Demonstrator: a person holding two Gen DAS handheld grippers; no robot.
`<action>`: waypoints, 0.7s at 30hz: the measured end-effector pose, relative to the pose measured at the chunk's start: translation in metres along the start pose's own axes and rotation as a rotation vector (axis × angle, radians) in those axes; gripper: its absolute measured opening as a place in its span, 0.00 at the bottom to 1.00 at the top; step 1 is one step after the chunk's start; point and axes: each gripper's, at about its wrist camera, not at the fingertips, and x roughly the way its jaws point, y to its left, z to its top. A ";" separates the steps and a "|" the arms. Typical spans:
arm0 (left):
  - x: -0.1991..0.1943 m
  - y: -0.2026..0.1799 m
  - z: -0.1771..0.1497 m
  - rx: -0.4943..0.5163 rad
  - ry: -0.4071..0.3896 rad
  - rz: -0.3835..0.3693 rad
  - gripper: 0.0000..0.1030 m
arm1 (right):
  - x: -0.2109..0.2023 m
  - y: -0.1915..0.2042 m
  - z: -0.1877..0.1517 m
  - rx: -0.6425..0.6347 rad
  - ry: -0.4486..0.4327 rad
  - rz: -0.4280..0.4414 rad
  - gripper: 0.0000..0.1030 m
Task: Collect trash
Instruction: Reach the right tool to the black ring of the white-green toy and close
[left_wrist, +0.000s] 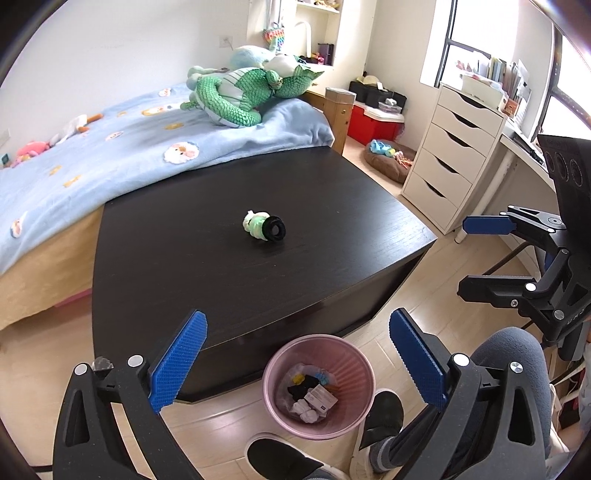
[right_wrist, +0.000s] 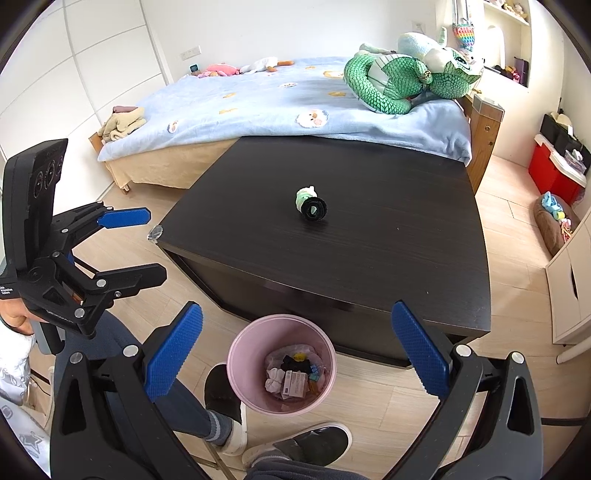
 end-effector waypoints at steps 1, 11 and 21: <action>0.000 0.002 0.000 -0.007 -0.006 -0.001 0.93 | 0.002 0.000 0.001 -0.002 0.000 0.000 0.97; 0.001 0.023 0.005 -0.037 -0.016 0.027 0.93 | 0.023 -0.001 0.026 -0.023 0.005 0.000 0.97; -0.001 0.040 0.011 -0.054 -0.032 0.049 0.93 | 0.063 0.001 0.066 -0.096 0.037 -0.033 0.97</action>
